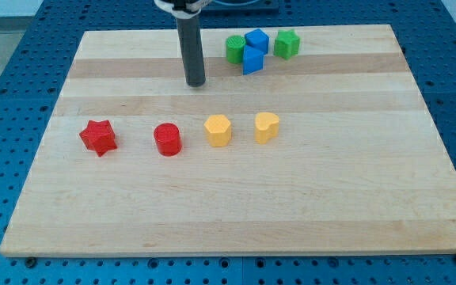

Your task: Move the yellow blocks bottom right to the green star

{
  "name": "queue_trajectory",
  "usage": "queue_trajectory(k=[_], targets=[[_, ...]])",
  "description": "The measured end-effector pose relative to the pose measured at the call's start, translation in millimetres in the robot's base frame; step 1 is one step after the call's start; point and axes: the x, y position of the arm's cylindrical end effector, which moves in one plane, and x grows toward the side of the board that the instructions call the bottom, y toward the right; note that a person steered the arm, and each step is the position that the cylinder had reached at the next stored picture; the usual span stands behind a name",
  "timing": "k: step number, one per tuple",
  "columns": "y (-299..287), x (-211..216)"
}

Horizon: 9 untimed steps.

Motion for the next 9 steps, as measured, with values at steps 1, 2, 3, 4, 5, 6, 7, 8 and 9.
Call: queue_trajectory(k=[1, 2, 3, 4, 5, 6, 7, 8, 9], targets=[[0.0, 0.1], [0.0, 0.1], [0.0, 15.6], [0.0, 75.7], [0.0, 86.0], [0.0, 95.3], [10.4, 112.1], [14.4, 110.6], [35.5, 105.4]])
